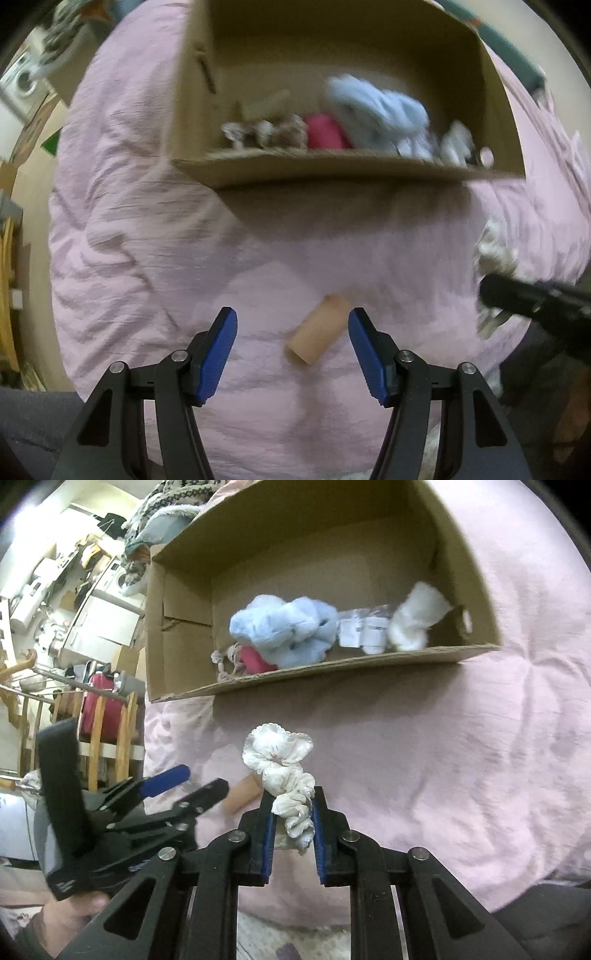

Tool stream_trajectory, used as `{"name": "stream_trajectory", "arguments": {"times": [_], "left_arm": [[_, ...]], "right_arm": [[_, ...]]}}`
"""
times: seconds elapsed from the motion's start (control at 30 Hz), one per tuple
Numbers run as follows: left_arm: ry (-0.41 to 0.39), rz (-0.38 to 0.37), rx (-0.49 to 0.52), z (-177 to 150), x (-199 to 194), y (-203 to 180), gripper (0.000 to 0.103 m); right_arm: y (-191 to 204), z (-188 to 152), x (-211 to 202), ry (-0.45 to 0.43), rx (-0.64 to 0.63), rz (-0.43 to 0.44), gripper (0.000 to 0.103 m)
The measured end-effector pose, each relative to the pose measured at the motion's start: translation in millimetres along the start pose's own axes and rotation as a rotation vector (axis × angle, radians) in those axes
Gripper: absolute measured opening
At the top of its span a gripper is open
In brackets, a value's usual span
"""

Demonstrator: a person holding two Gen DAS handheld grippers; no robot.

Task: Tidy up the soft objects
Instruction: 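Grasp the white lace scrunchie with the right tool while the left tool grasps the tan cone, then carry the scrunchie and cone into the box and open both tools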

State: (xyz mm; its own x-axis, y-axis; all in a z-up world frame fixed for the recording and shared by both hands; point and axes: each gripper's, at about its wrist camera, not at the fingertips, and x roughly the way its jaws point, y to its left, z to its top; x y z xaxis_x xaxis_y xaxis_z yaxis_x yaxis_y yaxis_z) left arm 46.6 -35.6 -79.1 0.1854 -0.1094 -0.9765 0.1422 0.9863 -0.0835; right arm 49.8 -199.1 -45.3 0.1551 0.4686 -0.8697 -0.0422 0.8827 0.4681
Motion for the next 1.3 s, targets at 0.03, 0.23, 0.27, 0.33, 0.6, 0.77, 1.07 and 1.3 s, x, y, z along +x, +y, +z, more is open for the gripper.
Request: {"name": "stream_trajectory", "arguments": {"times": [0.03,0.23,0.27,0.33,0.6,0.77,1.07,1.3], "left_arm": [[0.021,0.002,0.026,-1,5,-5,0.059],[0.088,0.025,0.106,-5,27,-20,0.049],[0.091,0.027,0.111,-5,29,-21,0.046],[0.098,0.031,0.118,-5,33,-22,0.044],[0.1,-0.021,0.054,-3,30,-11,0.008],[0.049,-0.08,0.0,-2,9,1,0.006],[-0.072,-0.086,-0.08,-17,-37,30,0.006],[-0.19,-0.066,-0.093,-22,-72,31,0.006]], "right_arm": [[-2,-2,-2,-0.006,0.004,0.002,0.019],[-19,-6,4,-0.017,0.074,0.032,0.019],[-19,-4,6,-0.016,0.076,0.03,0.019],[-17,0,7,-0.02,0.064,0.021,0.019],[-13,1,19,0.021,0.025,-0.009,0.019],[-6,2,24,0.026,0.011,-0.013,0.019],[-5,-1,19,-0.001,0.012,-0.02,0.019],[7,-4,-10,-0.142,-0.041,0.01,0.019]]}}
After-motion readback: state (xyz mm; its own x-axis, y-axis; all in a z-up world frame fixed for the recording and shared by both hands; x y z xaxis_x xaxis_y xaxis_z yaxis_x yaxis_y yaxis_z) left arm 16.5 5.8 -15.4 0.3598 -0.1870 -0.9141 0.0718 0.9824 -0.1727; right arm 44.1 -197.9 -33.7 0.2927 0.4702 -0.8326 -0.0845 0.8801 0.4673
